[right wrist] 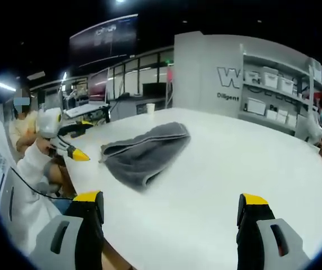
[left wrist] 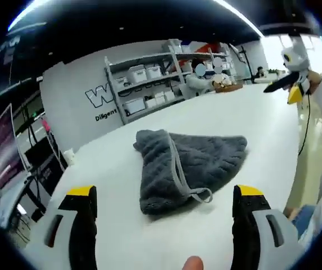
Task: Open the folded towel by lifting each exposed corner and separating the folded layers until the towel lies flat within the target outline without major curled edges
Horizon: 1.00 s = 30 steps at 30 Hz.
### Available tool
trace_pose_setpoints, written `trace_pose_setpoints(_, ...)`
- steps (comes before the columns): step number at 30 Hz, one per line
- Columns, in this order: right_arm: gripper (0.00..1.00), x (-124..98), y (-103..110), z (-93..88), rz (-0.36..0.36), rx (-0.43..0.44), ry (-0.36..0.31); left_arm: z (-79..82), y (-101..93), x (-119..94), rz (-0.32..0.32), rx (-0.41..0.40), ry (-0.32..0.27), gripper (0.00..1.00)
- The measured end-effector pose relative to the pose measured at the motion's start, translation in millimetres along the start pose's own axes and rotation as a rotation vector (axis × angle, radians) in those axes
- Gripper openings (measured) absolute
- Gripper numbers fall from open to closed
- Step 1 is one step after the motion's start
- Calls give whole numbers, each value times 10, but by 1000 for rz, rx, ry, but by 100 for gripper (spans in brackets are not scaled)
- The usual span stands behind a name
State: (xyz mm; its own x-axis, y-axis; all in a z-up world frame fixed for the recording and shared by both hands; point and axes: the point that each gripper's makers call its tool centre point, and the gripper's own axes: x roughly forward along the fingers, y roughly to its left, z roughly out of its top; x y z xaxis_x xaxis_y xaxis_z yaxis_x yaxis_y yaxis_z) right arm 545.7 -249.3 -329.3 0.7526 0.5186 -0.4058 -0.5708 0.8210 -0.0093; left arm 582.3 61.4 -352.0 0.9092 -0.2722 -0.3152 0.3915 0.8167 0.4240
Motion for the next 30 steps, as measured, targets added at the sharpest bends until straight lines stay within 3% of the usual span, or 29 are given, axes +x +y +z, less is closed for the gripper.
trace_pose_setpoints(8, 99, 24, 38, -15, 14, -7, 12, 59, 24, 65, 125, 222, 8, 89)
trace_pose_setpoints(11, 99, 14, 29, -2, 11, -8, 5, -25, -36, 104, 126, 297, 58, 81)
trace_pose_setpoints(15, 99, 13, 20, 1, 12, -3, 2, -54, -75, 114, 158, 380, 78, 73)
trace_pose_setpoints(22, 98, 29, 34, -11, 20, -5, 9, -159, -129, 216, 160, 421, 122, 58)
trace_pose_setpoints(26, 97, 15, 52, -4, 24, -12, 8, -121, -133, 216, 189, 454, 106, 49)
trace_pose_setpoints(30, 97, 15, 42, 10, 26, -5, 0, -91, -163, 262, 196, 491, 87, 46)
